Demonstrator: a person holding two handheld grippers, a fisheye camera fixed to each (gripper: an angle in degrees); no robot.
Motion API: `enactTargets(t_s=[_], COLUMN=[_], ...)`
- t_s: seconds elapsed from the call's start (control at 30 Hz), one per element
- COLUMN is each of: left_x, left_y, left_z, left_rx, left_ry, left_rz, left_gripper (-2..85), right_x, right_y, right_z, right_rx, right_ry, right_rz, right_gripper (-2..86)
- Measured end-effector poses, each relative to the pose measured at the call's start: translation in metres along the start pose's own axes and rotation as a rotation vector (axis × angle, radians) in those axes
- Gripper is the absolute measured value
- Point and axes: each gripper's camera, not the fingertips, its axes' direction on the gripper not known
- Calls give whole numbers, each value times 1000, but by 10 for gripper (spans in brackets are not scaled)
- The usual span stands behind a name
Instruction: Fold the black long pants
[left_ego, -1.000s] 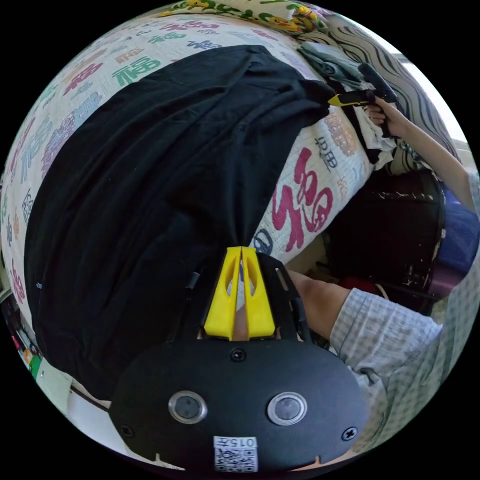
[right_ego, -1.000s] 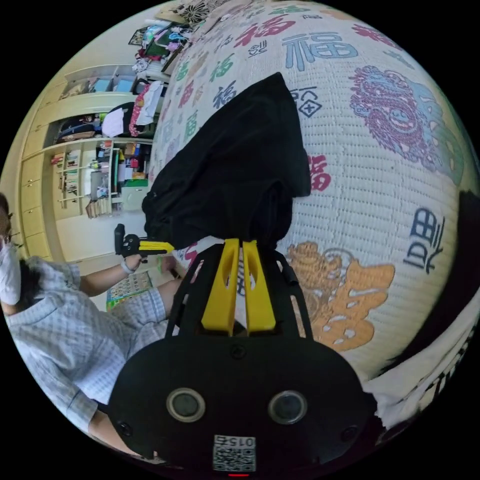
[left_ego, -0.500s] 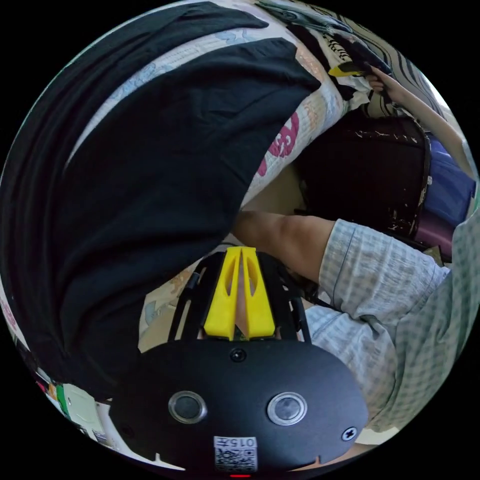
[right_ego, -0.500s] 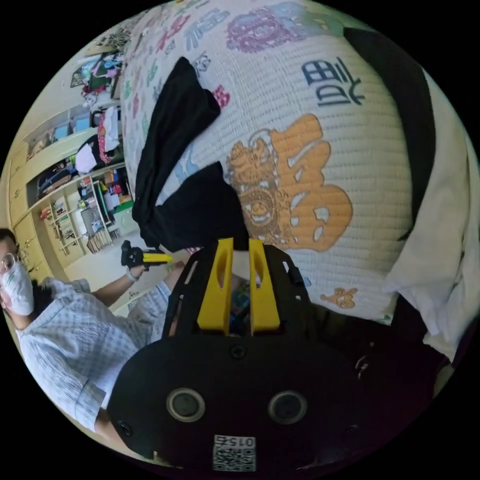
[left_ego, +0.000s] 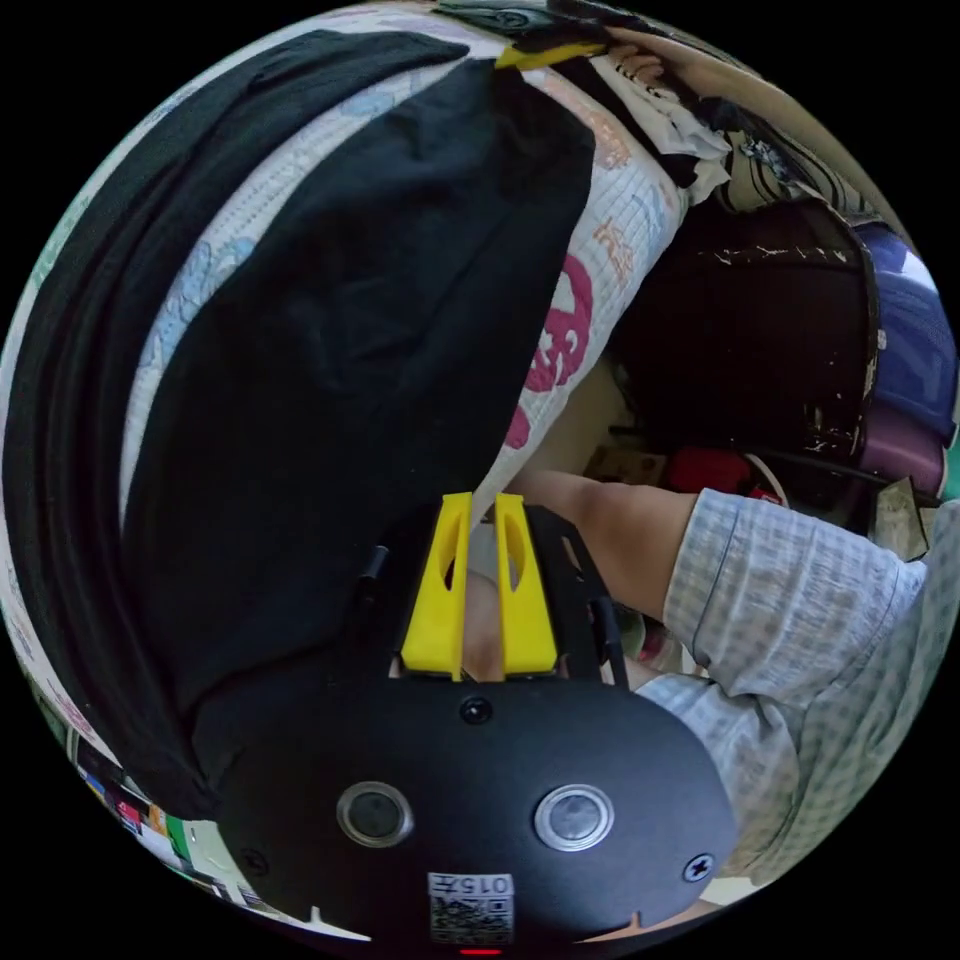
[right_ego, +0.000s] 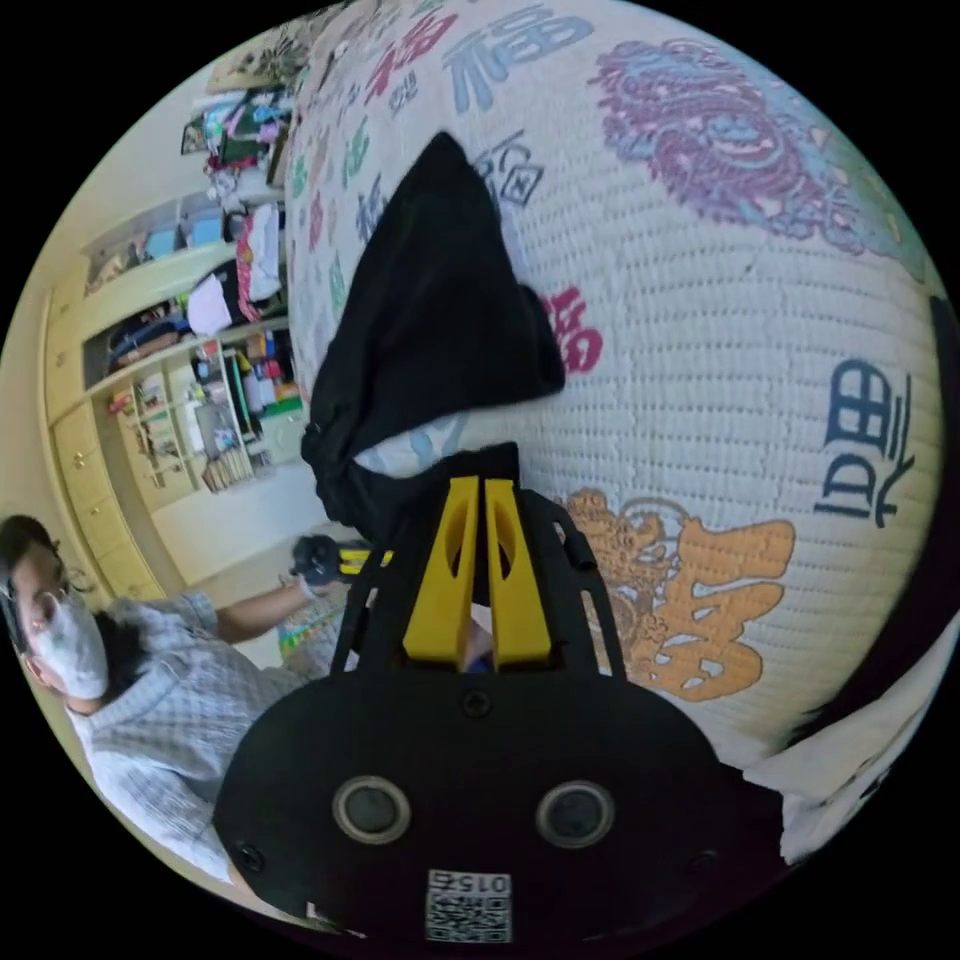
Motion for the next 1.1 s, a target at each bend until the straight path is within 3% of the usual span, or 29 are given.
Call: enactTargets(t_s=[0.1, 0.2, 0.4, 0.47, 0.57, 0.77, 0.9, 1.03, 1.1], left_x=[-6, -8, -22, -33, -47, -52, -64, -85, -95], left_y=[13, 26, 58, 68, 81, 129, 194, 281, 325], left_z=[11, 16, -18, -25, -25, -27, -27, -26, -27], left_rx=[-28, -64, 114, 160, 180, 202, 214, 279, 321], left_ry=[31, 36, 53, 55, 123, 168, 204, 255, 244], left_rz=[-26, -16, -92, -164, -249, -316, -469, -719, -857], left_gripper=[30, 30, 47, 49, 50, 48, 49, 49, 51], right_x=[15, 19, 33, 48, 57, 94, 118, 140, 138], right_y=[-21, -36, -26, -30, -39, -43, -42, -43, -45], right_z=[-13, -5, 49, 94, 131, 141, 145, 155, 146], right_rx=[99, 109, -19, -140, -153, -187, -179, -233, -152], right_ry=[-68, 29, 173, 169, 218, 261, 278, 494, 468], right_rz=[74, 61, -21, -4, 7, 98, 171, 317, 358], right_gripper=[6, 17, 90, 82, 27, 5, 11, 47, 53])
